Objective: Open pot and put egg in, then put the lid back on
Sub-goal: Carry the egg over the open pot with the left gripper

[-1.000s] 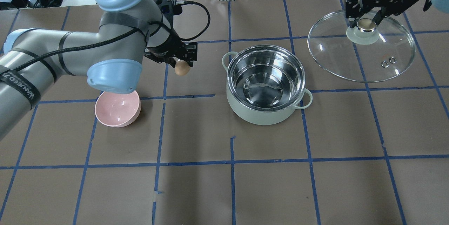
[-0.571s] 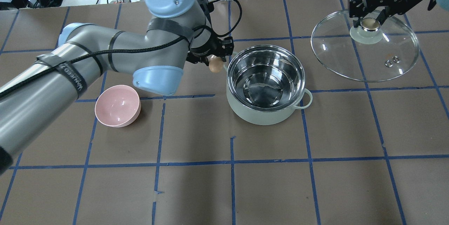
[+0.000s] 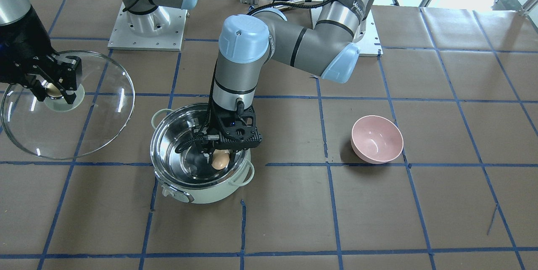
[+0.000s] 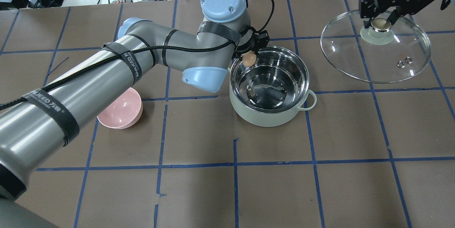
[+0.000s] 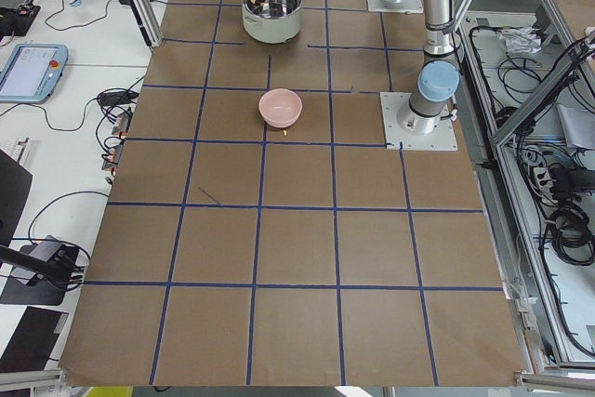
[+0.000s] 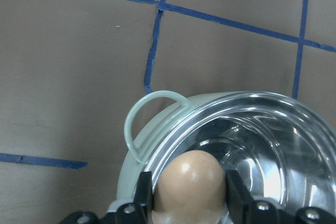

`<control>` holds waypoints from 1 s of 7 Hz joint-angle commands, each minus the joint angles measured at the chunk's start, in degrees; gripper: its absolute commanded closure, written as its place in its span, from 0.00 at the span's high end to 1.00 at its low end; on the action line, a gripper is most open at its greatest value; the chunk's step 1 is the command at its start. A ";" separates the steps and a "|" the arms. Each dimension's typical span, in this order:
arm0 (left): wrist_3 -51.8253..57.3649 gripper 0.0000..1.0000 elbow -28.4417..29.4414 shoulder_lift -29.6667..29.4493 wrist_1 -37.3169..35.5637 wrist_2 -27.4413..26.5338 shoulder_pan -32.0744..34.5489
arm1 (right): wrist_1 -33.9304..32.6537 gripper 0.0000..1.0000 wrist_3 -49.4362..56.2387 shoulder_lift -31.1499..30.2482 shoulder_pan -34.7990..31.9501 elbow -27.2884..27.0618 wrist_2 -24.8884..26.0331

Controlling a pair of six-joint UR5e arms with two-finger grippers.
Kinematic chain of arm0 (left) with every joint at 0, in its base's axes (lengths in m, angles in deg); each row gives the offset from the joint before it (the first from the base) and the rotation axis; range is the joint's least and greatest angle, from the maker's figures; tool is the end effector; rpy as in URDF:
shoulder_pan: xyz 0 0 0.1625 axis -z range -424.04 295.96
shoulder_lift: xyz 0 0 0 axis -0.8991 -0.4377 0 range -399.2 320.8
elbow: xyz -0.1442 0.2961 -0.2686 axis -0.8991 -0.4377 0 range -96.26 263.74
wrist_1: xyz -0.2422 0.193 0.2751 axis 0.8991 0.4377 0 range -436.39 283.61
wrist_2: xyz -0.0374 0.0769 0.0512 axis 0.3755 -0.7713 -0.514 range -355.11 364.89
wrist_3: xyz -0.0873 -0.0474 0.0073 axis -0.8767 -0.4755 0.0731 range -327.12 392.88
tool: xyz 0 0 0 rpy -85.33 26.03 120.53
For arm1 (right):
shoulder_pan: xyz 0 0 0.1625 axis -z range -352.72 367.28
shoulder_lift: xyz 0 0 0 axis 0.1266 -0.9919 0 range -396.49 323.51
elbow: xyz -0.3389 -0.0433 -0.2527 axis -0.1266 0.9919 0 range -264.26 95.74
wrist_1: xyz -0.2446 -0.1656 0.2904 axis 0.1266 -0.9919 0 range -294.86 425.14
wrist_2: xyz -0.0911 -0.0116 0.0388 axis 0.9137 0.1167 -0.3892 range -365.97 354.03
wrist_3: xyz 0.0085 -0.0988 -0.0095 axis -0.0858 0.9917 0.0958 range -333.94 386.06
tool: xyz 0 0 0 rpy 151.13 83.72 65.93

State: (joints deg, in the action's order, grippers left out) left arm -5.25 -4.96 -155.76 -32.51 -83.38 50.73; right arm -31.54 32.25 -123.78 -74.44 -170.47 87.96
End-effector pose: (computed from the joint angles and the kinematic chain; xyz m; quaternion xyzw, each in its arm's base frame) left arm -0.4058 -0.5542 0.3177 0.1116 -0.9770 0.1467 0.1071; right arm 0.0496 -0.5372 0.5094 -0.0205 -0.9969 0.0628 0.0424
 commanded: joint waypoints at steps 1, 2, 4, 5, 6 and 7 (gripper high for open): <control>-0.81 0.23 0.02 -2.70 -3.09 -2.78 2.03 | 0.09 0.38 -0.12 -0.07 -0.03 -0.10 -0.41; -0.81 0.23 0.01 -3.58 -4.40 -2.87 2.04 | 0.09 0.38 -0.30 -0.25 -0.03 -0.10 -0.76; -0.90 0.28 -0.16 -4.99 -6.61 -4.27 2.04 | 0.09 0.39 -0.91 -0.77 -0.38 -1.06 -1.03; -0.81 0.49 -0.42 -4.90 -6.52 -4.63 2.12 | -0.09 0.39 -2.04 -1.12 -1.77 -1.41 -1.99; -0.81 0.78 -0.43 -4.99 -6.61 -4.63 2.12 | -0.44 0.39 -3.54 -1.13 -2.48 -1.50 -2.17; -0.81 0.84 -0.34 -3.86 -6.61 -4.63 2.12 | -0.36 0.39 -3.46 -1.13 -2.57 -1.51 -2.17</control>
State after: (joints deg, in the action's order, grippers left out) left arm -6.06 -5.32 -160.41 -39.06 -87.94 52.83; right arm -31.82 29.36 -124.85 -76.54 -171.88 85.97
